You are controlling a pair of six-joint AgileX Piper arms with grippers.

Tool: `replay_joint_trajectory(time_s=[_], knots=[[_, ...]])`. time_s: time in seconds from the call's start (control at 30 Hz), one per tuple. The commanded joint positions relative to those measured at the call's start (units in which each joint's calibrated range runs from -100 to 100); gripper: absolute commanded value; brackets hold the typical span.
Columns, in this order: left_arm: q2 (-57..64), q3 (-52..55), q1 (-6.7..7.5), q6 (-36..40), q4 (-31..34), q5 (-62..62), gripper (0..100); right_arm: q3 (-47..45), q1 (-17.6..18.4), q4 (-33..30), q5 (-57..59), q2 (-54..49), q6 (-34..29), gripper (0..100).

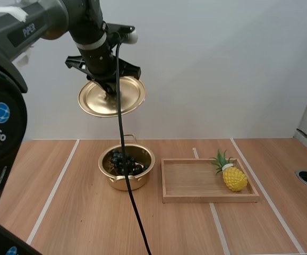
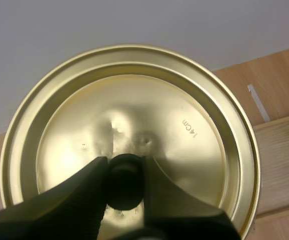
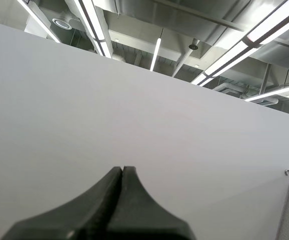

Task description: Open the pot, put the grape inside, and close it

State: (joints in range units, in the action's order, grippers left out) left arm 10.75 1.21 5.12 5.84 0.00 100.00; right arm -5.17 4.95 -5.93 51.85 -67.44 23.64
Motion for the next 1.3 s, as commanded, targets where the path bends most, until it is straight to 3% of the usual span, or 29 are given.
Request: replay_joint_trajectory(time_s=[0.0, 0.27, 0.43, 0.97, 1.27], knots=[[-0.6, 2.78, 0.13, 0.01, 0.69, 0.0, 0, 0.39, -0.23, -0.39, -1.56, -0.59, -0.17, 0], [-3.36, 3.6, 0.13, -0.09, 0.69, 0.0, 0, 0.39, -0.23, -0.39, -1.56, -0.59, -0.17, 0], [-6.04, 3.6, 0.13, -6.85, -3.2, 0.0, 0, 0.39, -0.23, -0.39, -1.09, -0.57, -0.17, 0], [-16.92, 3.89, 0.13, -10.01, -3.49, 0.0, 0, 0.39, -0.23, -0.39, -0.91, -0.57, -0.17, 0], [-16.92, 13.85, 0.13, -12.31, -5.7, -4.88, 0, 0.39, -0.23, -0.39, -0.91, -0.57, -0.17, 0]])
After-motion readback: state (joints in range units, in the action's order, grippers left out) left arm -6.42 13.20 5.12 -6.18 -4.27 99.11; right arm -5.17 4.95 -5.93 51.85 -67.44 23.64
